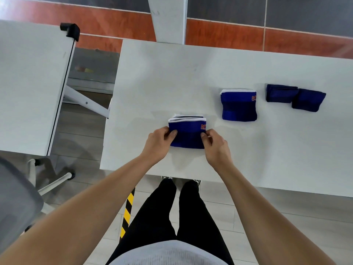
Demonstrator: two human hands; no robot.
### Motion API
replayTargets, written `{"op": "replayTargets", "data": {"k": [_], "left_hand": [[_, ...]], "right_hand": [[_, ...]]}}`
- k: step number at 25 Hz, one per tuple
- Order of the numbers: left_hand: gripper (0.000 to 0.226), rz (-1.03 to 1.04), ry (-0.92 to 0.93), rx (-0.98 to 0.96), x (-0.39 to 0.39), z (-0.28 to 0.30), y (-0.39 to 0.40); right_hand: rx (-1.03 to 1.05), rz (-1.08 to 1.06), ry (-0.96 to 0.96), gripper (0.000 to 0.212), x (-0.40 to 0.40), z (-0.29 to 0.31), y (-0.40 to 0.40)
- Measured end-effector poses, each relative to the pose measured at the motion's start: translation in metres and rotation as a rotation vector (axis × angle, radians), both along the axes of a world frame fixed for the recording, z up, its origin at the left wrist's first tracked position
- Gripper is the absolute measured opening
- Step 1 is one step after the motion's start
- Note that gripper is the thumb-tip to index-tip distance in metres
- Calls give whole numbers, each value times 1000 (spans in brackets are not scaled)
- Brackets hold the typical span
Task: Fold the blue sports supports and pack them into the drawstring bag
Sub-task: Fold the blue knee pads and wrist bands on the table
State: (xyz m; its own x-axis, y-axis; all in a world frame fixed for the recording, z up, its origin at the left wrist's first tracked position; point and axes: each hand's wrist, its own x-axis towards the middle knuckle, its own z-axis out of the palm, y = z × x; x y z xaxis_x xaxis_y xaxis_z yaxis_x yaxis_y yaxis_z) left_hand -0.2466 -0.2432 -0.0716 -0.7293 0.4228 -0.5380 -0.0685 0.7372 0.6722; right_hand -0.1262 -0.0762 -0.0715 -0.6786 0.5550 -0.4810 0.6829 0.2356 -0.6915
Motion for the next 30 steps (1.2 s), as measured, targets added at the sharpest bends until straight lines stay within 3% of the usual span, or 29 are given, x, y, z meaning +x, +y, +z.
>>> {"op": "replayTargets", "data": {"k": [10, 13, 15, 17, 21, 24, 27, 30], "left_hand": [[36, 92, 121, -177, -8, -10, 24], [25, 32, 432, -154, 0, -5, 26], [25, -177, 714, -131, 9, -9, 21], [35, -374, 831, -203, 16, -21, 13], [42, -385, 769, -266, 20, -21, 12], [47, -312, 577, -218, 23, -5, 15], [55, -131, 313, -161, 32, 3, 14], [58, -72, 176, -57, 38, 6, 13]], "right_hand": [[136, -53, -183, 37, -22, -10, -4], [189, -56, -269, 40, -32, -12, -4], [216, -69, -291, 40, -34, -13, -6], [217, -113, -284, 38, -33, -11, -7], [224, -198, -298, 34, -36, -5, -12], [200, -237, -247, 31, -31, 0, -19], [-23, -346, -166, 26, -27, 7, -27], [-185, -330, -169, 30, -31, 13, -25]]}}
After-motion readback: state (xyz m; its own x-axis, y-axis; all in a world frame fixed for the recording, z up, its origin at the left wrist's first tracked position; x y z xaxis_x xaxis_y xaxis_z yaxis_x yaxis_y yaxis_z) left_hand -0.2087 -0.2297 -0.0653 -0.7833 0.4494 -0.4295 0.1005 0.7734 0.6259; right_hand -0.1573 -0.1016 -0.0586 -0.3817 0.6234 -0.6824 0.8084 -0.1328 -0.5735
